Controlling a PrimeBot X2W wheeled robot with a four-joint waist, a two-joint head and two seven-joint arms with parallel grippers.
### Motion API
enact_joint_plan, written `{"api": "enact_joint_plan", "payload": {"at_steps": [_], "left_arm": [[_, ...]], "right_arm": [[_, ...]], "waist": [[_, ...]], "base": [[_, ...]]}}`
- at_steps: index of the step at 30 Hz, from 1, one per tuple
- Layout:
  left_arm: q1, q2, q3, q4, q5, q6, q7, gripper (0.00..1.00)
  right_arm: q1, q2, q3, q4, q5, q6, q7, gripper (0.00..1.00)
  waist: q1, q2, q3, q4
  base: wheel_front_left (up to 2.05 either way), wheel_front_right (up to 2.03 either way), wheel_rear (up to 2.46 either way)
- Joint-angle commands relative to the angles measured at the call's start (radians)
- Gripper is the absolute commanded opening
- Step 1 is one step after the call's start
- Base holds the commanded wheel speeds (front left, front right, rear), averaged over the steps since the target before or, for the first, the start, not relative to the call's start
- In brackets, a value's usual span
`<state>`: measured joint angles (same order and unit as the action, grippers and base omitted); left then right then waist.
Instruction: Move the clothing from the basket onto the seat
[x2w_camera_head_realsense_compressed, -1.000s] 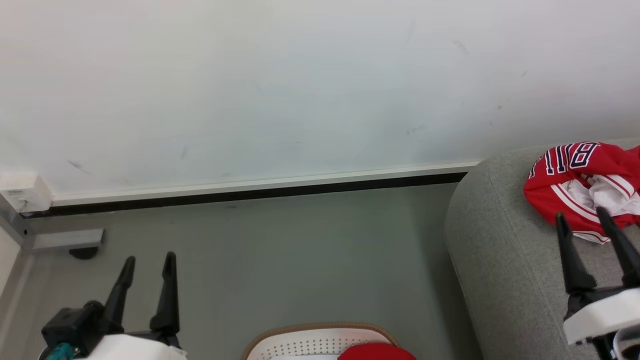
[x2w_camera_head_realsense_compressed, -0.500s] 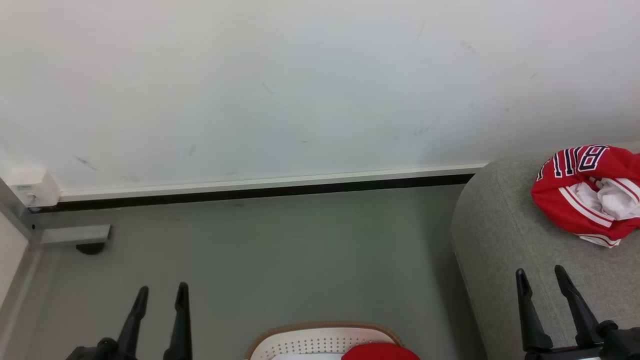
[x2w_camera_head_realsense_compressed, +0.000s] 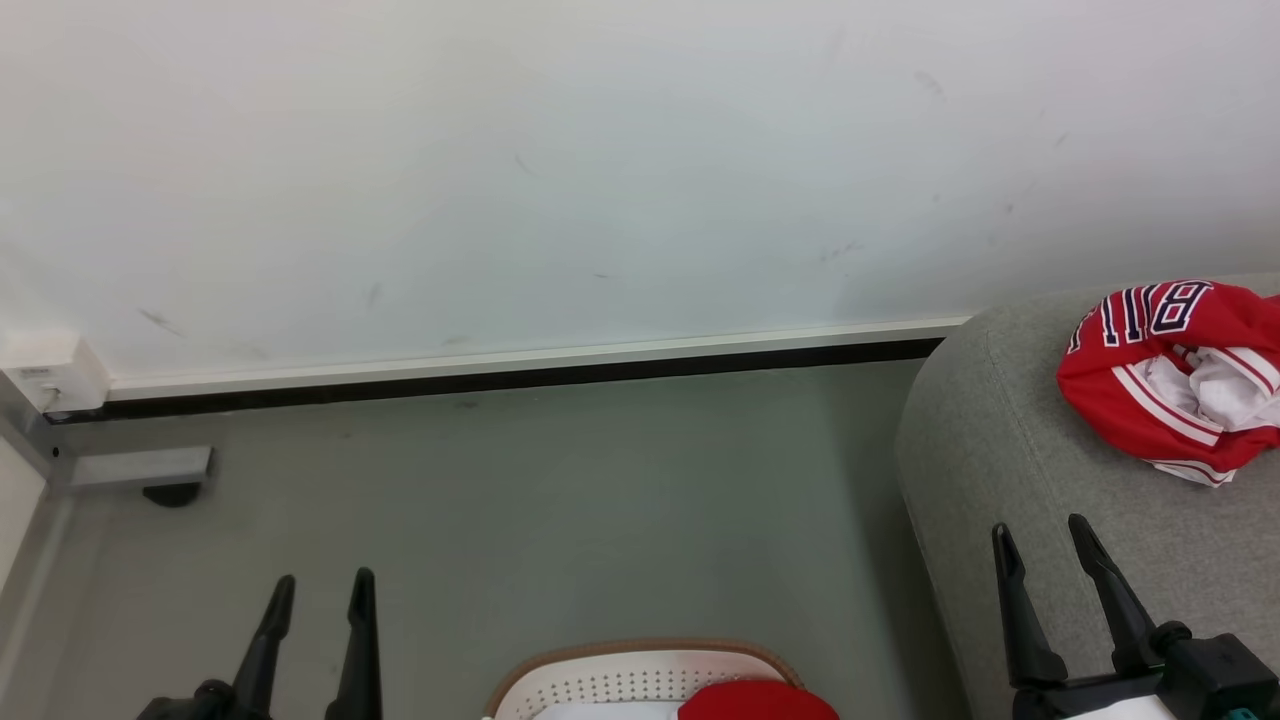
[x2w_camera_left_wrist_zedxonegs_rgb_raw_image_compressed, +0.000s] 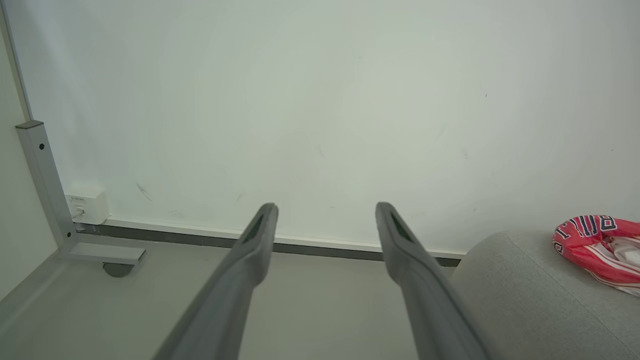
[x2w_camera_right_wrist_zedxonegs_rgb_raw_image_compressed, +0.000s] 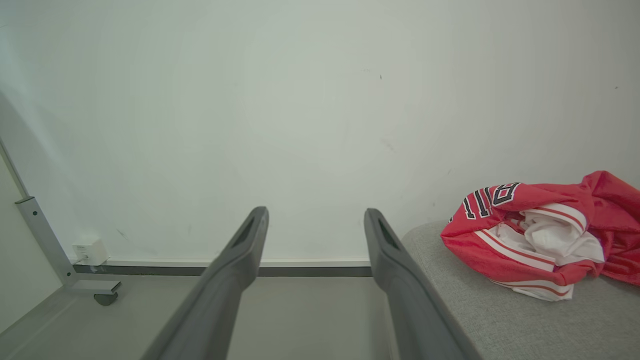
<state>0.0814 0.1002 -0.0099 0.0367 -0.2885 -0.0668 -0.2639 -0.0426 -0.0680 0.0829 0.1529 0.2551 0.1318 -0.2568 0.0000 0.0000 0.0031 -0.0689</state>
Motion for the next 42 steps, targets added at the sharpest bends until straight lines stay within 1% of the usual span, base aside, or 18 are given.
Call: {"api": "enact_joint_plan", "payload": {"at_steps": [1, 9, 17, 25, 28, 35, 42], "left_arm": [[-0.01, -0.006, 0.006, 0.005, 0.016, -0.006, -0.001, 1.0], [-0.016, -0.025, 0.031, 0.012, 0.041, -0.031, -0.001, 1.0], [-0.025, -0.035, 0.037, 0.023, 0.058, -0.046, -0.001, 1.0], [-0.046, -0.037, 0.013, 0.035, 0.07, -0.058, -0.001, 1.0], [-0.064, -0.036, -0.008, 0.042, 0.06, -0.063, -0.001, 1.0], [-0.131, -0.002, -0.087, 0.088, 0.061, -0.063, -0.001, 1.0], [-0.221, 0.043, -0.213, 0.147, 0.039, -0.063, -0.001, 1.0]], "right_arm": [[-0.013, -0.002, 0.001, 0.005, 0.003, -0.002, -0.006, 1.0], [-0.018, 0.0, 0.012, 0.017, 0.004, -0.002, -0.008, 1.0], [-0.025, -0.007, 0.019, 0.022, 0.004, -0.002, -0.008, 1.0], [-0.044, -0.012, 0.011, 0.02, -0.002, -0.002, -0.007, 1.0], [-0.057, -0.012, 0.002, 0.015, -0.004, -0.002, -0.007, 1.0], [-0.084, -0.002, -0.019, -0.006, 0.037, -0.002, -0.007, 1.0], [-0.128, 0.002, -0.031, -0.031, 0.024, -0.002, -0.008, 1.0]], "waist": [[0.0, 0.0, 0.001, -0.001], [0.0, 0.0, 0.006, -0.006], [0.0, 0.0, 0.014, -0.02], [0.0, 0.0, 0.044, -0.067], [0.0, 0.0, 0.063, -0.09], [0.0, 0.0, 0.122, -0.146], [0.0, 0.0, 0.205, -0.199]], "base": [[0.0, 0.0, 0.0], [0.0, 0.0, 0.0], [0.0, 0.0, 0.0], [0.0, 0.0, 0.0], [0.0, 0.0, 0.0], [0.0, 0.0, 0.0], [0.0, 0.0, 0.0]]}}
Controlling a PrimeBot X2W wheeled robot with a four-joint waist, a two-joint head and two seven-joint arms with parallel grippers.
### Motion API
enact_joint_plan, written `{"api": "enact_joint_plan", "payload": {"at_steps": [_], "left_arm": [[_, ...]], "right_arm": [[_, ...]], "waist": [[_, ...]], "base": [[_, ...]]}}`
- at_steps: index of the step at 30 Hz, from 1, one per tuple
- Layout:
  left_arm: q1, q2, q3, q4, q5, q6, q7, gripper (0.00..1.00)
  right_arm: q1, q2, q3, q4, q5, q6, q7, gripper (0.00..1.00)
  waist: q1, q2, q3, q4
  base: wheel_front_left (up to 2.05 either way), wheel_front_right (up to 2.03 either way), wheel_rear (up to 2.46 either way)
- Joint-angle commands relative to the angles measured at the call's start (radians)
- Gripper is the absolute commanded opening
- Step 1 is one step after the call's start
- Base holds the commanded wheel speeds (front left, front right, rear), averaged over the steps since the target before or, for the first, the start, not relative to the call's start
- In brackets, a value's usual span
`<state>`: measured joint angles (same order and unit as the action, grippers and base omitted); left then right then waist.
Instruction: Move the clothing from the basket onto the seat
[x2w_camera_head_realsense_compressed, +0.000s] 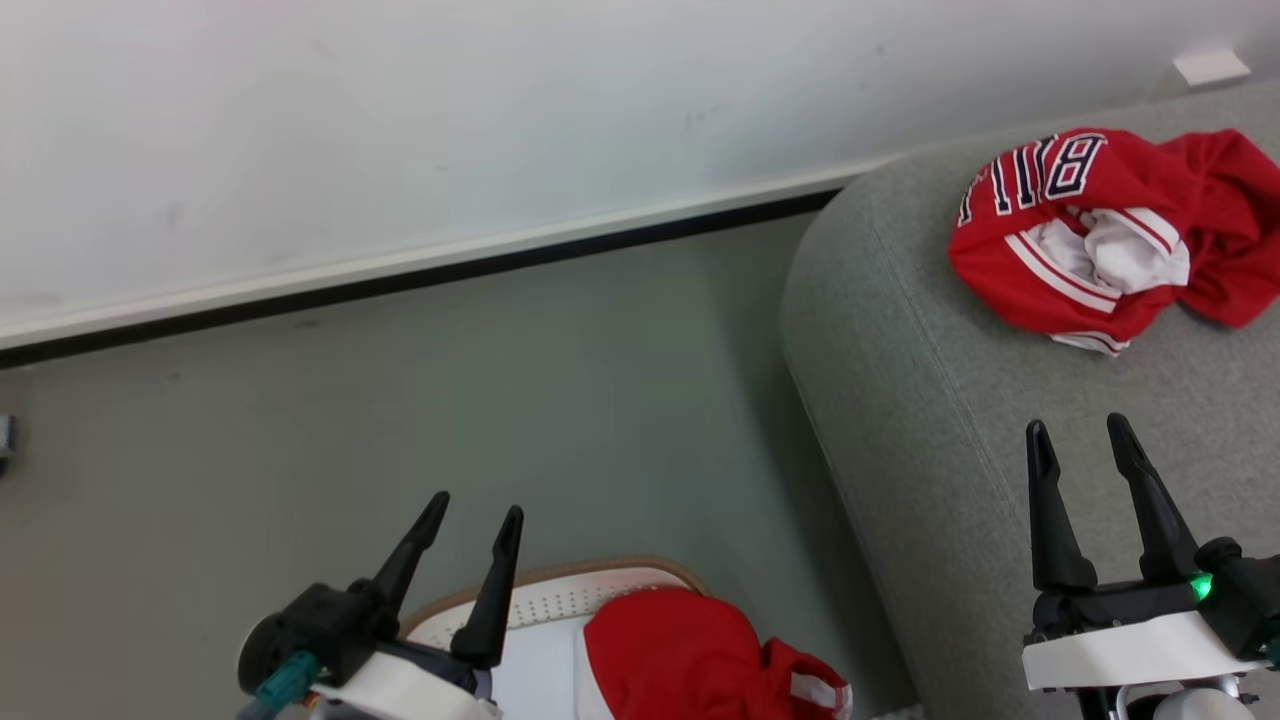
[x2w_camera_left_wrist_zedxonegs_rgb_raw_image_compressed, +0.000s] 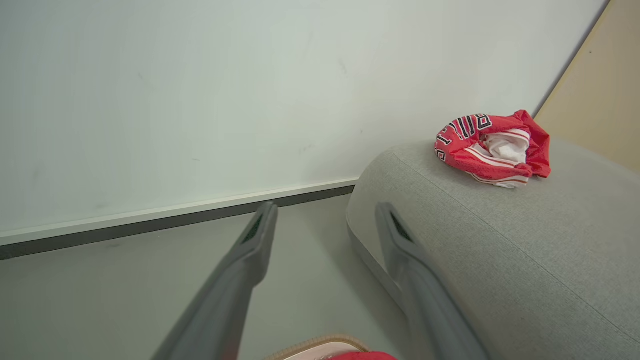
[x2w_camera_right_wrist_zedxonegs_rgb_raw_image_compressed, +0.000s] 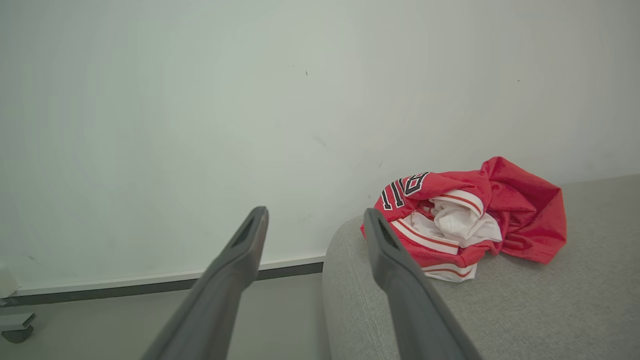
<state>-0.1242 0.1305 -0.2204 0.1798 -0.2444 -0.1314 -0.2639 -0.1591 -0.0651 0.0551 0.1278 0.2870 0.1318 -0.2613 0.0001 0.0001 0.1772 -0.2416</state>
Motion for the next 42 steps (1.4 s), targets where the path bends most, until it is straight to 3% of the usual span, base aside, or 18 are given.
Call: {"api": "enact_joint_plan", "payload": {"at_steps": [1, 12, 22, 30, 42], "left_arm": [[-0.028, 0.02, -0.015, 0.013, -0.008, 0.002, -0.001, 1.0], [-0.163, 0.088, -0.21, 0.161, -0.056, 0.001, 0.017, 1.0], [-0.317, 0.118, -0.368, 0.317, -0.092, 0.001, 0.11, 1.0], [-0.442, 0.16, -0.546, 0.447, -0.155, 0.001, 0.201, 1.0], [-0.62, 0.229, -0.81, 0.532, -0.284, 0.001, 0.279, 1.0]], "right_arm": [[-0.019, -0.001, -0.004, -0.009, -0.01, -0.002, -0.003, 1.0], [-0.081, 0.009, -0.026, -0.048, -0.024, -0.002, -0.004, 1.0], [-0.178, 0.016, -0.031, -0.089, -0.03, -0.002, -0.003, 1.0], [-0.259, 0.016, -0.037, -0.135, -0.001, -0.002, -0.003, 1.0], [-0.332, 0.016, -0.051, -0.217, 0.022, -0.002, -0.003, 1.0]], "waist": [[-0.0001, -0.0001, 0.041, -0.033], [-0.0001, -0.0001, 0.16, -0.067], [-0.0001, -0.0001, 0.311, -0.089], [-0.0001, -0.0001, 0.43, -0.118], [-0.0001, -0.0001, 0.599, -0.178]], "base": [[0.0, 0.0, 0.0], [0.0, 0.0, 0.0], [0.0, 0.0, 0.0], [0.0, 0.0, 0.0], [0.0, 0.0, 0.0]]}}
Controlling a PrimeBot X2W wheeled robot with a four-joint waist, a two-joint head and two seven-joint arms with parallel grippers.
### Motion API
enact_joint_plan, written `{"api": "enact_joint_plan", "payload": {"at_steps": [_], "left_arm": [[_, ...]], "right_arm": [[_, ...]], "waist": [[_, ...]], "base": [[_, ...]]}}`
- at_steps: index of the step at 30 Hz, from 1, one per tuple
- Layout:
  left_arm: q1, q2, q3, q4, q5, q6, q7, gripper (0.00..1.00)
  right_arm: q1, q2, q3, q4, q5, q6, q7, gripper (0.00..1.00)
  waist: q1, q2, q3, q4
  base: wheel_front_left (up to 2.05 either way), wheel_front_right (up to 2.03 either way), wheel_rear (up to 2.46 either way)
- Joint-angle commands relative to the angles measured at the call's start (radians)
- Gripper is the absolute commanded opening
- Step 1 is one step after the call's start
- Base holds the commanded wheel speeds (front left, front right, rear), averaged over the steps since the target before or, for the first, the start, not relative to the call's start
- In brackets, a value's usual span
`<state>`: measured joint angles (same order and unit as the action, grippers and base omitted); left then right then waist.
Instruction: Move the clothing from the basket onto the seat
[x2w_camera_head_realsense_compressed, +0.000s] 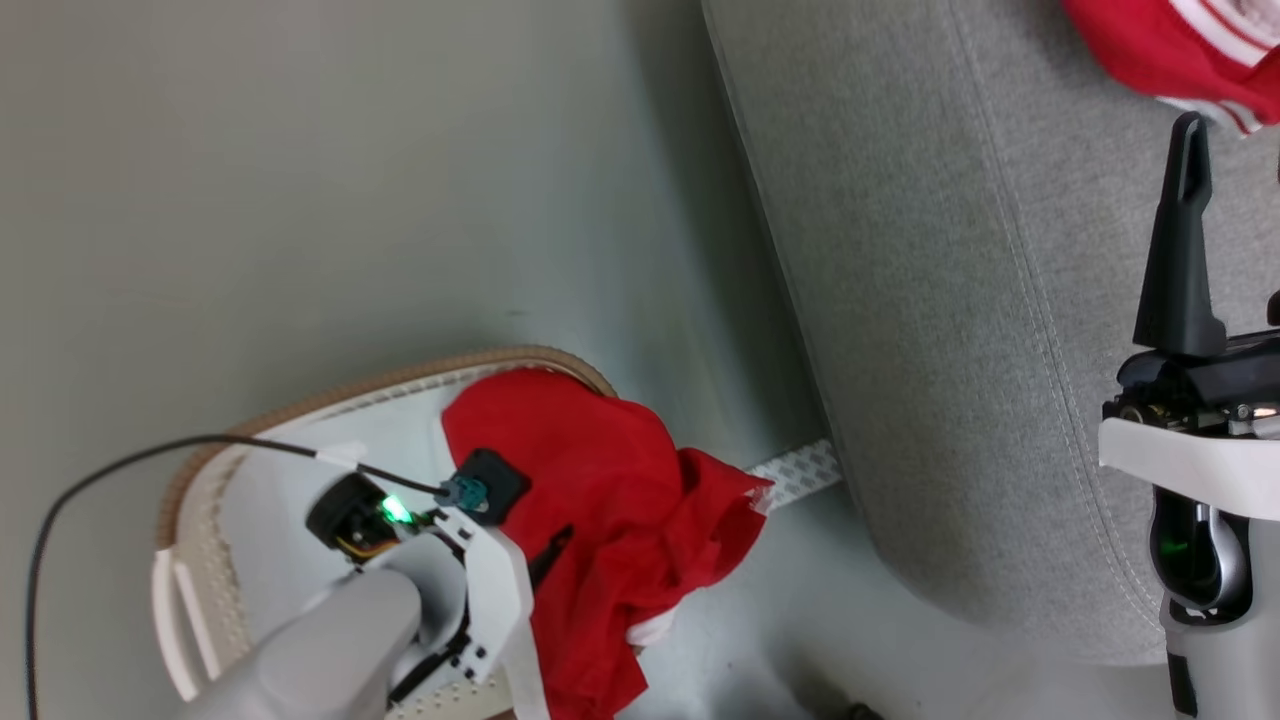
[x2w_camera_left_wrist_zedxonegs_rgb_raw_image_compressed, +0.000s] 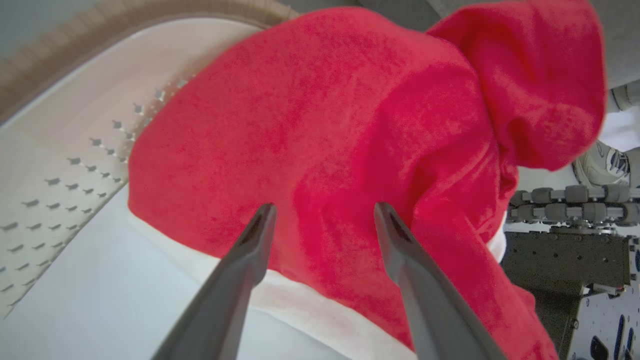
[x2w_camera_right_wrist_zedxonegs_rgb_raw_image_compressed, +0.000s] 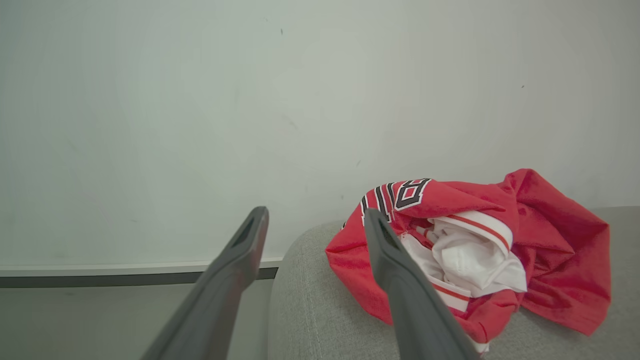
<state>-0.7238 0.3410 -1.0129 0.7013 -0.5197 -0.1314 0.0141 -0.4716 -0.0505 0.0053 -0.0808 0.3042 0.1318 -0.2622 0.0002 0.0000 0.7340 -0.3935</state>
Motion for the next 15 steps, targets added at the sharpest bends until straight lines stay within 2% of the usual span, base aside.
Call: {"api": "enact_joint_plan", "payload": {"at_steps": [1, 6, 15], "left_arm": [[-0.037, 0.023, -0.034, 0.018, -0.013, 0.001, 0.001, 1.0], [-0.111, 0.045, -0.111, 0.064, -0.032, 0.001, -0.003, 1.0], [-0.215, 0.024, -0.203, 0.127, -0.066, 0.001, -0.063, 1.0]], "right_arm": [[-0.026, 0.002, 0.0, -0.013, 0.008, -0.002, -0.002, 1.0], [-0.033, 0.002, 0.009, -0.037, 0.024, -0.002, -0.002, 1.0], [-0.008, 0.002, 0.008, -0.063, 0.006, -0.002, -0.002, 1.0]], "waist": [[-0.0002, 0.0, 0.054, -0.031], [-0.0002, 0.0, 0.107, -0.055], [-0.0002, 0.0, 0.143, -0.041]], "base": [[0.0, 0.0, 0.0], [0.0, 0.0, 0.0], [0.06, 0.06, 0.06]]}}
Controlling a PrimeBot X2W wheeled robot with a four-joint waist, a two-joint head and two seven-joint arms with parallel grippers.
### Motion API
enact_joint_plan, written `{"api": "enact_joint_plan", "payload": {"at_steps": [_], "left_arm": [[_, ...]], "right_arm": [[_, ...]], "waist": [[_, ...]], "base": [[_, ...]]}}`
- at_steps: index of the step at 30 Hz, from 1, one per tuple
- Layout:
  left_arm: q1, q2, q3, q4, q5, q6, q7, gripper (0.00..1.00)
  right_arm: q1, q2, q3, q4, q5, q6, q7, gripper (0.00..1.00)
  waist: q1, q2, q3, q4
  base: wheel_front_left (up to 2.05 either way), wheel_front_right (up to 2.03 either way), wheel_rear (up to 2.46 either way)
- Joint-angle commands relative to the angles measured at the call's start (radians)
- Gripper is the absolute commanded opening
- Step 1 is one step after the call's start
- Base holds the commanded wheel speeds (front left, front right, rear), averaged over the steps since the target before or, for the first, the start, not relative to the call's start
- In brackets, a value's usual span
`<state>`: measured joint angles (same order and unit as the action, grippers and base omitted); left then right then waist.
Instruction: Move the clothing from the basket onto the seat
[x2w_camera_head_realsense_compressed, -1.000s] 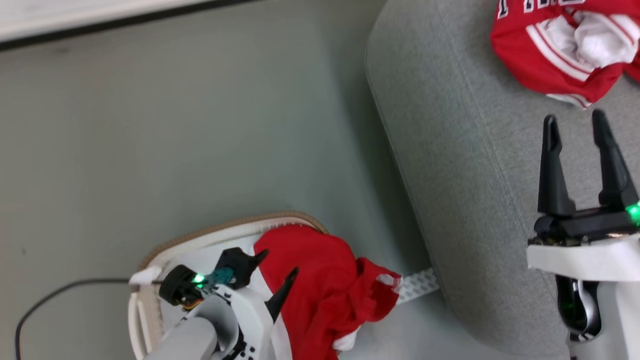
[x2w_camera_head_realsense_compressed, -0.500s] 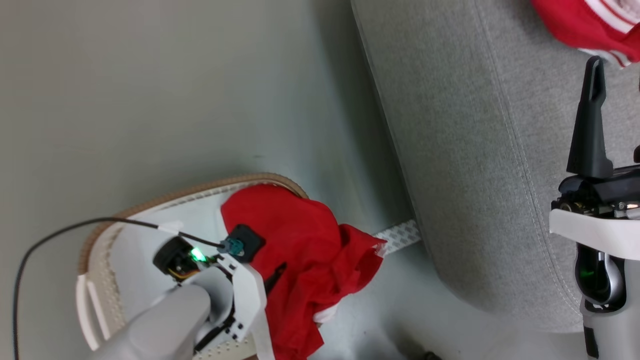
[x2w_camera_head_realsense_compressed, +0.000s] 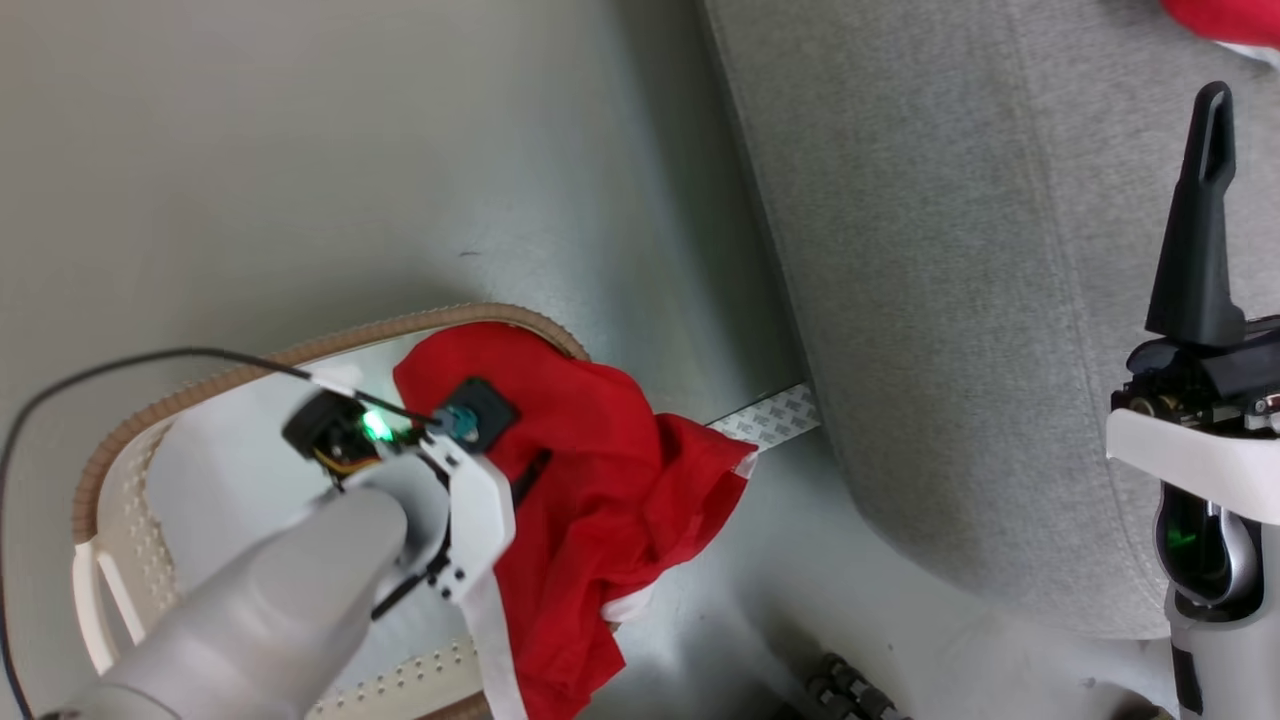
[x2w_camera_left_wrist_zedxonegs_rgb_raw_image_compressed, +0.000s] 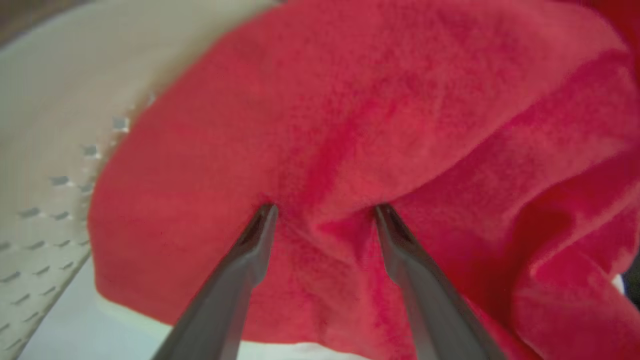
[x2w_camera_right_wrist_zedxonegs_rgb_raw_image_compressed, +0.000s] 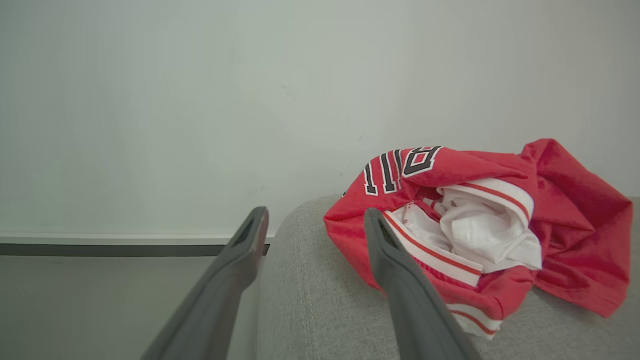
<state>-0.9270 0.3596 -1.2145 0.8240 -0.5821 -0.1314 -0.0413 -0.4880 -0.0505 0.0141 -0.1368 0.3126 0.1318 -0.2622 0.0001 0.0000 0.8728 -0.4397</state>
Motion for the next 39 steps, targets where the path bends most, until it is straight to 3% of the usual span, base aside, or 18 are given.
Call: {"api": "enact_joint_plan", "payload": {"at_steps": [1, 14, 15, 16, 17, 26, 39], "left_arm": [[-0.019, 0.004, -0.007, 0.012, -0.012, 0.001, -0.021, 1.0], [-0.065, -0.012, -0.063, 0.095, 0.032, 0.001, -0.109, 1.0], [-0.064, -0.013, -0.064, 0.093, 0.035, 0.001, -0.109, 0.73], [-0.062, -0.014, -0.065, 0.088, 0.036, 0.001, -0.112, 0.16], [-0.06, -0.014, -0.066, 0.083, 0.035, 0.001, -0.118, 0.0], [-0.048, 0.011, -0.067, 0.043, 0.029, 0.001, -0.142, 0.0], [0.035, -0.052, -0.067, 0.02, -0.053, 0.001, -0.21, 0.0]], "right_arm": [[0.012, 0.002, 0.002, -0.011, -0.007, -0.002, -0.002, 1.0], [0.051, 0.002, 0.024, -0.062, -0.056, -0.002, -0.002, 1.0], [0.052, 0.002, 0.024, -0.063, -0.057, -0.002, -0.002, 1.0], [0.051, 0.002, 0.024, -0.063, -0.058, -0.002, -0.002, 1.0], [0.051, 0.002, 0.026, -0.063, -0.056, -0.002, -0.002, 1.0], [0.032, 0.002, 0.028, -0.04, -0.045, -0.002, -0.002, 1.0], [0.034, 0.001, 0.004, 0.017, -0.116, -0.002, -0.002, 1.0]], "waist": [[-0.0001, 0.0, 0.008, 0.011], [-0.0001, 0.0, 0.049, 0.066], [-0.0001, 0.0, 0.05, 0.067], [-0.0001, 0.0, 0.049, 0.067], [-0.0001, 0.0, 0.048, 0.066], [-0.0001, 0.0, 0.023, 0.06], [-0.0001, 0.0, -0.185, 0.148]], "base": [[0.17, 0.17, 0.17], [0.11, 0.11, 0.11], [0.0, 0.0, 0.0], [0.0, 0.0, 0.0], [0.0, 0.0, 0.0], [0.0, 0.0, 0.0], [0.0, 0.0, 0.0]]}}
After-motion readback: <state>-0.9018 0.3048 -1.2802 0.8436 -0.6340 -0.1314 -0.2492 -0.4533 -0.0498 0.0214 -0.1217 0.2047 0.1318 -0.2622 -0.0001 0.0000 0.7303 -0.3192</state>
